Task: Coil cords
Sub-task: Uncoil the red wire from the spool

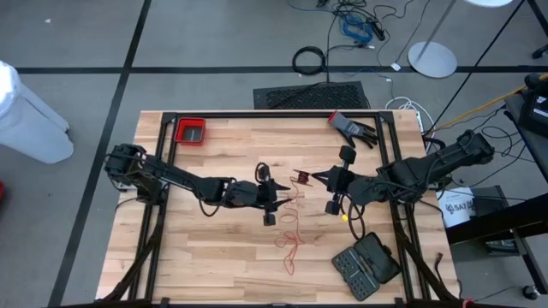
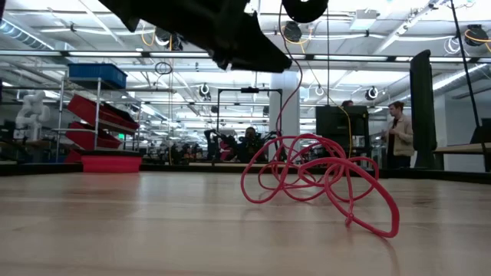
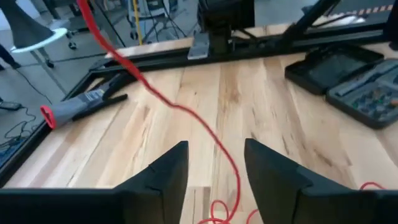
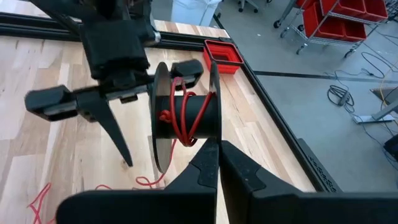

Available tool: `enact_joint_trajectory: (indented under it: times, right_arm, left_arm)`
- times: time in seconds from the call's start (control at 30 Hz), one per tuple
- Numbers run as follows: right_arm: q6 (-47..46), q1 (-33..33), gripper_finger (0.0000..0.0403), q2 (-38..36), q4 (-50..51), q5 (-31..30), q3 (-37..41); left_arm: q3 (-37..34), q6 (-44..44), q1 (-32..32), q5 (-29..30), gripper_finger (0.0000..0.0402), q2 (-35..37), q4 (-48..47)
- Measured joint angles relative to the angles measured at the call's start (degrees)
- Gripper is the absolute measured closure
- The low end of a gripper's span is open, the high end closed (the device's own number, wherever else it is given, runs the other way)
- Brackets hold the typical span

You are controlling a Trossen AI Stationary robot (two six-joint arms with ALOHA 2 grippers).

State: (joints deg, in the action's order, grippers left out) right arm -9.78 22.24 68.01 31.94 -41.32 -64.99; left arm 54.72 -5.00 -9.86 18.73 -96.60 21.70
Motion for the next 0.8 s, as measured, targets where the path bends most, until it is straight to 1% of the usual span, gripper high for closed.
enact_joint_trajectory:
  times: [0.1, 0.2, 0.3, 0.4, 0.47, 0.53, 0.8]
  right_arm:
    - [0.00, -0.02, 0.0403, 0.00, -0.02, 0.80, 0.00]
    - [0.00, -0.03, 0.0403, 0.00, -0.02, 1.01, 0.00]
    - [0.24, -0.07, 0.0403, 0.00, 0.00, 1.01, 0.00]
    - [0.24, -0.25, 0.0403, 0.00, -0.01, 0.98, 0.00]
    - [0.24, -0.37, 0.0403, 0.00, -0.02, 0.98, 0.00]
    - [0.24, -0.44, 0.0403, 0.00, -0.02, 0.98, 0.00]
    - [0.17, -0.42, 0.0403, 0.00, -0.02, 0.98, 0.00]
  left_arm:
    - [0.00, 0.09, 0.19, 0.70, 0.0225, -0.87, 0.54]
    - [0.00, 0.13, 0.52, 3.51, 0.0223, -1.36, 0.65]
    - [0.00, 2.47, 1.29, 3.51, 0.0223, -1.37, 1.76]
    - [0.00, 6.85, 2.17, 0.37, 0.0223, -1.37, 4.07]
    - [0.00, 8.47, 2.75, -3.25, 0.0223, -1.37, 6.45]
    - [0.00, 9.30, 3.23, -5.47, 0.0223, -1.44, 7.49]
    - [0.00, 8.76, 3.53, -6.11, 0.0223, -2.20, 7.59]
